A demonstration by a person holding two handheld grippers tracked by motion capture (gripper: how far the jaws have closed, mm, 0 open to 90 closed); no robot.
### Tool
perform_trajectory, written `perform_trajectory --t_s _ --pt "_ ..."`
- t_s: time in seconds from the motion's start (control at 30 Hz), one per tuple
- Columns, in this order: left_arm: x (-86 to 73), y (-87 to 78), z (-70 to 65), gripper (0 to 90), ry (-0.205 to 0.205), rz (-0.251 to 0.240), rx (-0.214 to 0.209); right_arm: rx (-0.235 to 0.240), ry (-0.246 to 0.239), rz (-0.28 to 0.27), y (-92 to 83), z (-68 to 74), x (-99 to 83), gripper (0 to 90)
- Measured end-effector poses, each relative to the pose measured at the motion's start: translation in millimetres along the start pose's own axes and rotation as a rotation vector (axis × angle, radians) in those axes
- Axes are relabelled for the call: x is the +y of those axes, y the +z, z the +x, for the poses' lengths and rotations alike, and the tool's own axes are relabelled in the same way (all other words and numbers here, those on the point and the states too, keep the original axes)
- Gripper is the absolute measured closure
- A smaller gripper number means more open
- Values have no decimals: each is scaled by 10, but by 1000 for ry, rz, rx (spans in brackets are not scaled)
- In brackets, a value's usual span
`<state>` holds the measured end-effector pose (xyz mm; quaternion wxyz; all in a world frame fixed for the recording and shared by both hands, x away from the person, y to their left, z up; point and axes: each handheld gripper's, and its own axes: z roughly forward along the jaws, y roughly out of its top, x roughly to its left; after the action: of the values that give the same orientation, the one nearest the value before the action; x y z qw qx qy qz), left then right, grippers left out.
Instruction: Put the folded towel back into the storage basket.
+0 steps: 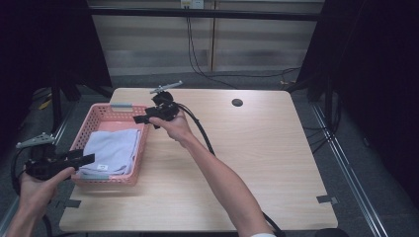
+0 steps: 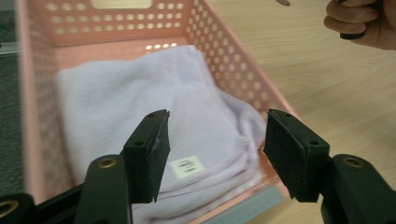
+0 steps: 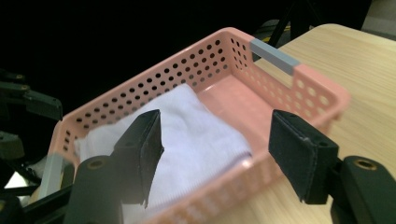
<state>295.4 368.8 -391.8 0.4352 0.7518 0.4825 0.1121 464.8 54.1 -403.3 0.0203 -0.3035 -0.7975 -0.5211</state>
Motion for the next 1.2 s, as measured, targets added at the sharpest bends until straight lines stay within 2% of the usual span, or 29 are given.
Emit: perform_trajectory --t_s 0.07,0.2,0.3,0.4,0.47,0.6,0.63,0.7,0.77,0.9,1.0,1.03,1.1,1.2 --pt "13 50 -136 432 21 -17 -15 -10 -8 -9 -160 -29 -71 347" --pt "34 173 -412 441 73 -18 -41 -16 -24 -18 -470 -83 -201 344" --pt "61 275 -582 439 86 -15 -63 -21 -39 -31 -691 -77 -285 349" --pt "80 374 -740 396 78 -7 -70 -24 -61 -24 -896 -41 -388 358" --pt "85 460 -860 388 93 7 -82 -28 -82 -10 -1034 -16 -465 359" --pt "95 608 -1047 363 114 21 -93 -45 -84 -19 -1300 -18 -609 358" --pt "87 651 -1103 340 119 9 -114 -52 -80 -23 -1387 -24 -663 353" --pt "69 726 -1191 278 127 -7 -123 -69 -74 -24 -1515 -33 -774 353" --pt "46 797 -1290 277 141 -13 -115 -84 -72 -10 -1632 -38 -912 353" --pt "-5 924 -1462 271 153 -18 -161 -106 -50 -7 -1932 -44 -1205 354" --pt "-70 1018 -1570 281 172 4 -164 -148 -39 -2 -2182 -51 -1411 355" --pt "-96 1052 -1600 277 167 9 -178 -154 -23 -9 -2292 -58 -1500 355" --pt "-164 1115 -1667 279 161 30 -171 -176 -2 -26 -2460 -68 -1655 355" --pt "-327 1206 -1783 295 183 70 -188 -214 29 -24 -2628 -91 -1878 351"
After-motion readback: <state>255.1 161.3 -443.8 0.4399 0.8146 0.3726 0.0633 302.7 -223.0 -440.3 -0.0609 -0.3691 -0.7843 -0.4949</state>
